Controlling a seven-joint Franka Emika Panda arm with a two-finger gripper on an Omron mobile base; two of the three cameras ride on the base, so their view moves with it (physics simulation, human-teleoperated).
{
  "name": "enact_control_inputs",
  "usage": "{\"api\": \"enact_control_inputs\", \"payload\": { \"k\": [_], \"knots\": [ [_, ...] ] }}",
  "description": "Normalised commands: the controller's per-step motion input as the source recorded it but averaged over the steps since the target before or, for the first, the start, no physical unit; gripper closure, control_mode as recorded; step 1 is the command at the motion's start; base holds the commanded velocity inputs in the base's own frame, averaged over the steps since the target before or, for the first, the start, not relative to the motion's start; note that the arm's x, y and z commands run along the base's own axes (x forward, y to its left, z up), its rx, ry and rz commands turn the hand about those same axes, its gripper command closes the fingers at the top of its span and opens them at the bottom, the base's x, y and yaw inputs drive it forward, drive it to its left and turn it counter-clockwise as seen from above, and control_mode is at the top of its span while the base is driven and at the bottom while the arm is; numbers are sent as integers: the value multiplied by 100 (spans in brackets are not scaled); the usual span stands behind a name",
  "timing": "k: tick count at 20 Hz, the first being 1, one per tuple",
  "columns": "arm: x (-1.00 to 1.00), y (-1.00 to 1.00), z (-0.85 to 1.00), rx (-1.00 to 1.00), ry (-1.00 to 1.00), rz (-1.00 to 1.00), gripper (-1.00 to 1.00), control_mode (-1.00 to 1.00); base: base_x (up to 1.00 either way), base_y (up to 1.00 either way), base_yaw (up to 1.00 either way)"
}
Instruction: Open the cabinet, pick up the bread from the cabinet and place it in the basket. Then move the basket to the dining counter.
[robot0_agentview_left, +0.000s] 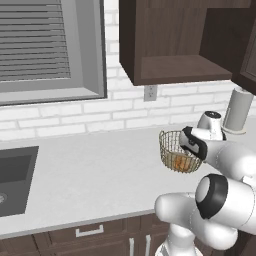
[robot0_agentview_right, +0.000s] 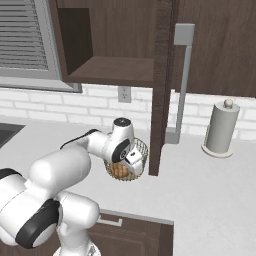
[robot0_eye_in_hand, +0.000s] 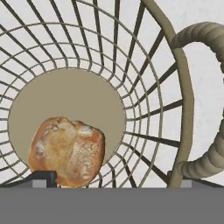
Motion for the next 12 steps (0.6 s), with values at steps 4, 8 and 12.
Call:
{"api": "enact_control_inputs", "payload": {
  "k": [4,8,12],
  "knots": [
    [0,0,-28,0,0,0,100,-100,0,0,0],
    [1,0,-15,0,-1,0,100,-100,0,0,0],
    [0,0,0,0,0,0,100,-100,0,0,0]
  ]
}}
